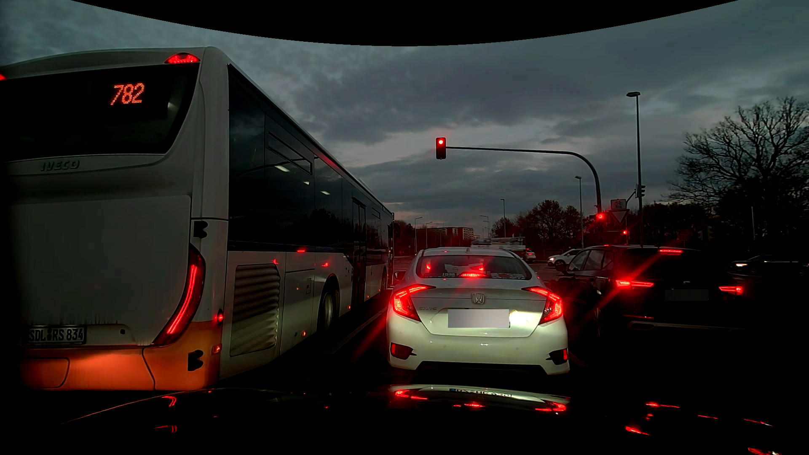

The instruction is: Follow the waypoints while adhering to traffic rules and regulations

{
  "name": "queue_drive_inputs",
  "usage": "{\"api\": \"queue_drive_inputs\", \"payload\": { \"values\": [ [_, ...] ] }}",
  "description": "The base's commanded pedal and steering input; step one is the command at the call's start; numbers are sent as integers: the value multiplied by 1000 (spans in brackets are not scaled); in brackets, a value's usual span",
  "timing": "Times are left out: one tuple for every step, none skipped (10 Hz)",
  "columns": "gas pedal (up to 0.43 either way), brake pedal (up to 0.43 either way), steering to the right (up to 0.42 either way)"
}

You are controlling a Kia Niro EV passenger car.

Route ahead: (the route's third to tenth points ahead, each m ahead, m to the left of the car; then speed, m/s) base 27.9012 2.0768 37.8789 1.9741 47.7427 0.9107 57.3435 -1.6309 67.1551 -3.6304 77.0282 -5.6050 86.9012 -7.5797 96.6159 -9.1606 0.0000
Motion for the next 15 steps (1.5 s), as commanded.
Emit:
{"api": "queue_drive_inputs", "payload": {
  "values": [
    [0,366,14],
    [0,366,14],
    [0,366,14],
    [0,366,14],
    [0,366,14],
    [0,366,14],
    [0,366,14],
    [0,366,14],
    [0,366,14],
    [0,366,14],
    [0,366,14],
    [0,366,14],
    [0,366,14],
    [0,366,14],
    [0,366,14]
  ]
}}
